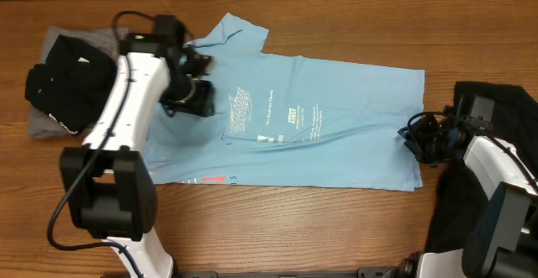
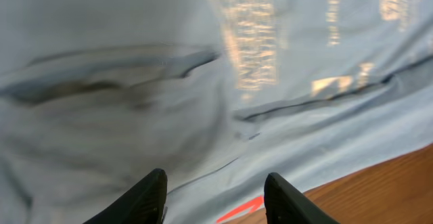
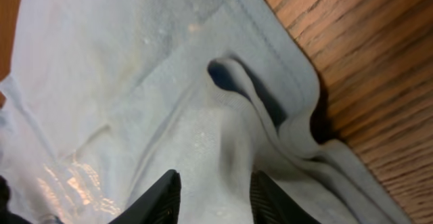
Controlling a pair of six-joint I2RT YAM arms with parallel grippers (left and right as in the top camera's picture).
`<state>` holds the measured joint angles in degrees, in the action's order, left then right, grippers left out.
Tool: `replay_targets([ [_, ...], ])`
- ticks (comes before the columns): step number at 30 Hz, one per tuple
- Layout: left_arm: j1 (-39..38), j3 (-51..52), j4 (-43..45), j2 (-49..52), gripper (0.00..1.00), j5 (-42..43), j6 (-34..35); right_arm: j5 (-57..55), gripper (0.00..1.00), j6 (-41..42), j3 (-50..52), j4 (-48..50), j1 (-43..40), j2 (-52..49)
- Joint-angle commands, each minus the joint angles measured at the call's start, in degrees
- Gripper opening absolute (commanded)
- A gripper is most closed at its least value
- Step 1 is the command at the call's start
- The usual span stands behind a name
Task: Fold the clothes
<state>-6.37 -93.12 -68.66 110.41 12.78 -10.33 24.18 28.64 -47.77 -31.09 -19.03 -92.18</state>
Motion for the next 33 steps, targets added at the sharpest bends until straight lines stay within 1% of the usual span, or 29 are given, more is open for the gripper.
replay_targets([
  [1, -3.06, 2.40, 0.83, -0.92, 0.52, 1.42, -3.06, 0.96, 0.28, -0.11, -1.11, -4.37, -0.11, 0.79],
  [2, -3.80, 4.11, 1.25, -0.92, 0.44, 1.46, -3.85, 0.87, 0.24, -0.15, -1.11, -8.24, -0.11, 0.79],
  [3, -3.96, 5.27, 1.77, -0.92, 0.39, 1.46, -4.11, 0.07, 0.22, -0.13, -1.11, -10.88, -0.11, 0.79],
  [4, -4.07, 6.56, 2.86, -0.92, 0.37, 1.46, -4.11, -0.94, 0.16, -0.13, -1.09, -12.94, -0.11, 0.79],
  [5, -4.07, 7.82, 4.17, -0.92, 0.37, 1.49, -4.07, -1.84, 0.13, -0.11, -1.05, -14.19, -0.11, 0.79],
  [7, -4.07, 11.32, 8.44, -0.92, 0.37, 1.46, -4.04, -5.51, 0.13, -0.13, -0.96, -17.81, -0.11, 0.79],
  [8, -4.02, 13.03, 10.69, -0.92, 0.41, 1.49, -3.91, -6.49, 0.15, -0.15, -0.94, -18.78, -0.11, 0.79],
  [9, -3.98, 14.45, 12.66, -0.92, 0.48, 1.18, -3.80, -6.84, 0.22, -0.28, -0.94, -19.78, -0.11, 0.79],
  [10, -3.89, 15.87, 14.64, -0.92, 0.48, 0.33, -3.50, -6.73, 0.25, -0.68, -0.94, -20.22, -0.11, 0.79],
  [12, -3.43, 17.90, 18.03, -0.92, 0.47, -2.32, -0.59, -6.32, 0.26, -1.68, -0.94, -20.98, -0.11, 0.79],
  [13, -3.15, 18.40, 19.32, -0.92, 0.52, -3.32, 0.52, -6.05, 0.28, -2.38, -0.96, -20.98, -0.11, 0.79],
  [15, -2.64, 18.49, 20.50, -0.92, 0.53, -3.80, 1.60, -5.33, 0.28, -3.28, -0.96, -21.16, -0.11, 0.79],
  [16, -2.38, 18.49, 21.00, -0.92, 0.51, -3.87, 1.60, -3.85, 0.28, -5.01, -0.96, -21.14, -0.11, 0.79],
  [18, -2.03, 18.58, 22.34, -0.79, 0.50, -5.46, 1.68, -3.21, 0.29, -5.62, -1.14, -22.12, -0.11, 0.79],
  [22, -1.90, 18.88, 25.64, 0.20, 0.51, -5.88, 1.86, -1.77, 0.29, -8.15, -1.46, -24.55, -0.11, 0.81],
  [24, -1.90, 18.88, 27.08, 1.03, 0.49, -5.75, 2.27, -1.79, 0.29, -8.28, -1.49, -25.59, -0.11, 0.81],
  [26, -1.90, 18.88, 28.72, 2.47, 0.42, -5.51, 2.95, -1.42, 0.30, -9.46, -1.49, -26.53, -0.11, 0.81],
  [31, -1.90, 18.88, 29.83, 4.46, 0.36, -3.67, 3.08, -1.40, 0.30, -9.68, -1.49, -27.50, -0.11, 0.81],
  [33, -1.90, 18.88, 29.79, 4.76, 0.30, -3.72, 3.04, -1.40, 0.30, -10.51, -1.49, -27.61, -0.11, 0.83],
])
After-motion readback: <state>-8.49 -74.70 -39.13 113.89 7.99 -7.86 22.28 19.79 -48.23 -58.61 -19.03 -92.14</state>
